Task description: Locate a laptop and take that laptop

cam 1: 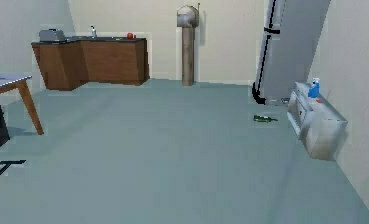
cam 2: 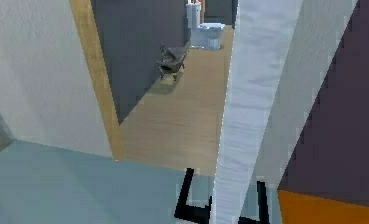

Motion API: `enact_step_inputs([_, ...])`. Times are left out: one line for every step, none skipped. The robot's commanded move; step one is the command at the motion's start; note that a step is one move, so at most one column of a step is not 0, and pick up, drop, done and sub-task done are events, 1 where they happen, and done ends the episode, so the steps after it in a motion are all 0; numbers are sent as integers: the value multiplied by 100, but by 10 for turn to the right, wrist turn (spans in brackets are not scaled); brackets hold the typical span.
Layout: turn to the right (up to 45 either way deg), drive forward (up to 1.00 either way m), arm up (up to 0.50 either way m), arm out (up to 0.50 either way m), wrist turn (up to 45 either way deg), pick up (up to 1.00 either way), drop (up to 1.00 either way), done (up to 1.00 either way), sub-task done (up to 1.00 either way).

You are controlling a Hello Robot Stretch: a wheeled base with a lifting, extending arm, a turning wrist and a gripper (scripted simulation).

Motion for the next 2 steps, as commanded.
enact_step_inputs([-450,0,0,0,0,0,0,0,0])
enact_step_inputs([-300,0,0,0,0,0,0,0,0])
